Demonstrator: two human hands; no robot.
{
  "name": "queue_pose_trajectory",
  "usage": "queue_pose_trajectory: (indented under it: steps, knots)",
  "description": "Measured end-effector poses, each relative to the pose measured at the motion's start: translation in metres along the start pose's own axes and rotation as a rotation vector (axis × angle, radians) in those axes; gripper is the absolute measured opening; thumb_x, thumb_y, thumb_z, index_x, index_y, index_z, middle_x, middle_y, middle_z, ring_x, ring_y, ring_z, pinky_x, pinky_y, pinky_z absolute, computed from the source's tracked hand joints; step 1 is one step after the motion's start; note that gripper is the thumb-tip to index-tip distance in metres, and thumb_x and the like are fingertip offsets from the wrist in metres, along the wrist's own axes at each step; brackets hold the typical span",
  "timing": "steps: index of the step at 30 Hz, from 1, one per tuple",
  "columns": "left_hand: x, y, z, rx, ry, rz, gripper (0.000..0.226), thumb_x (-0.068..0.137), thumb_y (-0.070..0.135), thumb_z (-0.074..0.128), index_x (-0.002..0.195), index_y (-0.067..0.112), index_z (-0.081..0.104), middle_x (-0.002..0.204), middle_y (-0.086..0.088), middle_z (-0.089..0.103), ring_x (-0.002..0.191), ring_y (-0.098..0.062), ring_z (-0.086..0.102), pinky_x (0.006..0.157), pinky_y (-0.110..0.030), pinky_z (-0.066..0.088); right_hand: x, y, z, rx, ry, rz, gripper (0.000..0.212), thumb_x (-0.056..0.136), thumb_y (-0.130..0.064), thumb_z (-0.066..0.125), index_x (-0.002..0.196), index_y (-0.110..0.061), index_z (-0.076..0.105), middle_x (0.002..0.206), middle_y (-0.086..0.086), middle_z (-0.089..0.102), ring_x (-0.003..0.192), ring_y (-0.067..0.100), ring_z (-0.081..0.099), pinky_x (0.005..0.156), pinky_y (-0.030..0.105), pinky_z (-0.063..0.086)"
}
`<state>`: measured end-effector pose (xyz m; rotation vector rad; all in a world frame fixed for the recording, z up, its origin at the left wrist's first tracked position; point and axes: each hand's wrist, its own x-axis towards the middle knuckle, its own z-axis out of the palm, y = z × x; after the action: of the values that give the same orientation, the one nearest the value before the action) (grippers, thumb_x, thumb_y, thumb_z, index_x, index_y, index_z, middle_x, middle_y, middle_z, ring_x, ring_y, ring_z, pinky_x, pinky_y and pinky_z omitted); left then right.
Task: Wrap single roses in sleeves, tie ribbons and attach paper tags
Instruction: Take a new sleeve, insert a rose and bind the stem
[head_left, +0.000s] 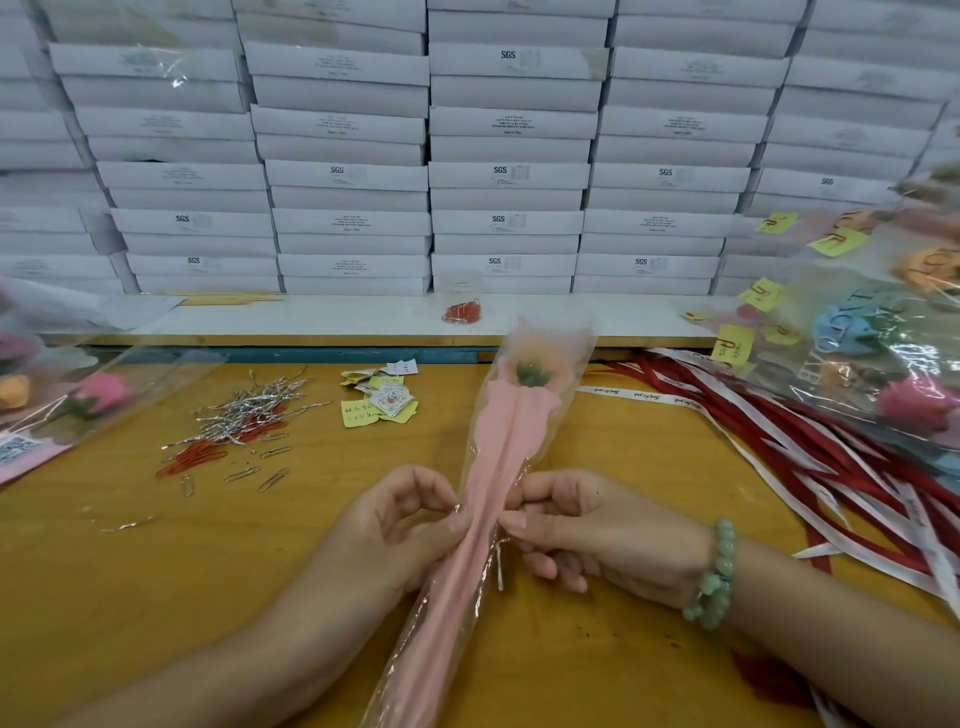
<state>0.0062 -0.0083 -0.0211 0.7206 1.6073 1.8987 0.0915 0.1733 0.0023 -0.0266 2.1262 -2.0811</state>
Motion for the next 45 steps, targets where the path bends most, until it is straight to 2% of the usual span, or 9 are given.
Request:
queue_pose_trajectory:
  steps: [2,4,6,9,13,18,31,39,45]
  knots:
    - [-0.001,0.001,0.001,0.009,-0.029,-0.002,0.017,0.068,0.021,0.083,0.078,0.02,0.069,0.082,-0.006,0.064,0.074,-0.026,0.046,0.068,-0.037,0.037,0.0,0.001,0.0,0.001,0.005,-0.022,0.004,0.091,-0.009,0.056,0.091,-0.005,0.055,0.061,-0.002,0.051,0.051,0.004,0.049,0.039,0.012,0.039]
    - [-0.001,0.004,0.001,0.001,-0.061,-0.012,0.02,0.063,0.018,0.087,0.076,0.02,0.072,0.076,-0.006,0.064,0.061,-0.018,0.054,0.055,-0.022,0.044,-0.001,0.001,0.001,0.008,0.006,-0.039,0.005,0.091,-0.007,0.055,0.086,-0.008,0.055,0.06,-0.002,0.052,0.05,0.004,0.05,0.039,0.012,0.039]
    - [0.0,0.004,0.0,-0.033,-0.092,-0.024,0.023,0.06,0.011,0.089,0.076,0.017,0.073,0.076,-0.007,0.066,0.058,-0.01,0.059,0.052,-0.016,0.05,-0.001,0.001,0.001,0.015,0.004,-0.048,0.007,0.091,-0.006,0.055,0.085,-0.01,0.057,0.06,-0.002,0.053,0.05,0.004,0.051,0.039,0.012,0.04]
    - [0.0,0.005,-0.001,-0.076,-0.132,-0.043,0.023,0.06,0.009,0.089,0.077,0.015,0.075,0.081,-0.01,0.069,0.069,-0.014,0.067,0.062,-0.021,0.057,-0.002,0.001,0.0,0.024,-0.021,-0.055,0.002,0.088,-0.009,0.058,0.087,-0.011,0.059,0.058,-0.003,0.055,0.049,0.002,0.052,0.04,0.012,0.041]
    - [0.001,0.004,-0.005,-0.11,-0.151,-0.05,0.026,0.058,0.012,0.089,0.08,0.014,0.075,0.084,-0.011,0.071,0.074,-0.015,0.069,0.065,-0.02,0.055,0.0,0.001,-0.002,0.033,-0.041,-0.035,0.009,0.084,-0.015,0.06,0.09,-0.009,0.06,0.061,0.0,0.054,0.051,0.004,0.051,0.042,0.012,0.043]
    - [0.005,0.001,-0.011,-0.115,-0.127,-0.086,0.041,0.049,0.022,0.095,0.084,0.013,0.075,0.094,-0.018,0.072,0.084,-0.021,0.07,0.071,-0.022,0.056,-0.001,-0.001,-0.005,0.081,-0.086,-0.027,0.014,0.085,-0.015,0.059,0.082,-0.021,0.071,0.064,0.001,0.053,0.057,0.007,0.05,0.045,0.013,0.044]
    - [0.004,0.003,-0.009,-0.156,-0.153,-0.086,0.04,0.05,0.021,0.096,0.083,0.015,0.074,0.089,-0.016,0.071,0.076,-0.018,0.069,0.067,-0.022,0.056,-0.001,0.001,-0.003,0.094,-0.023,-0.059,0.02,0.082,-0.014,0.061,0.1,-0.005,0.063,0.066,-0.003,0.058,0.055,0.004,0.054,0.044,0.012,0.043]
    - [0.001,0.003,-0.007,-0.117,-0.174,-0.067,0.035,0.055,0.02,0.092,0.084,0.013,0.075,0.086,-0.013,0.072,0.075,-0.016,0.07,0.066,-0.02,0.055,0.0,0.004,0.004,0.013,0.056,-0.117,0.019,0.079,-0.015,0.063,0.092,-0.002,0.062,0.059,-0.005,0.06,0.049,0.003,0.057,0.041,0.013,0.041]
    - [-0.002,0.003,-0.003,0.003,-0.127,-0.016,0.025,0.063,0.014,0.086,0.085,0.011,0.075,0.085,-0.012,0.072,0.077,-0.018,0.07,0.067,-0.02,0.054,0.0,0.007,0.008,-0.09,0.118,-0.146,0.006,0.081,-0.015,0.065,0.082,-0.01,0.063,0.065,-0.005,0.061,0.056,0.005,0.059,0.04,0.015,0.043]
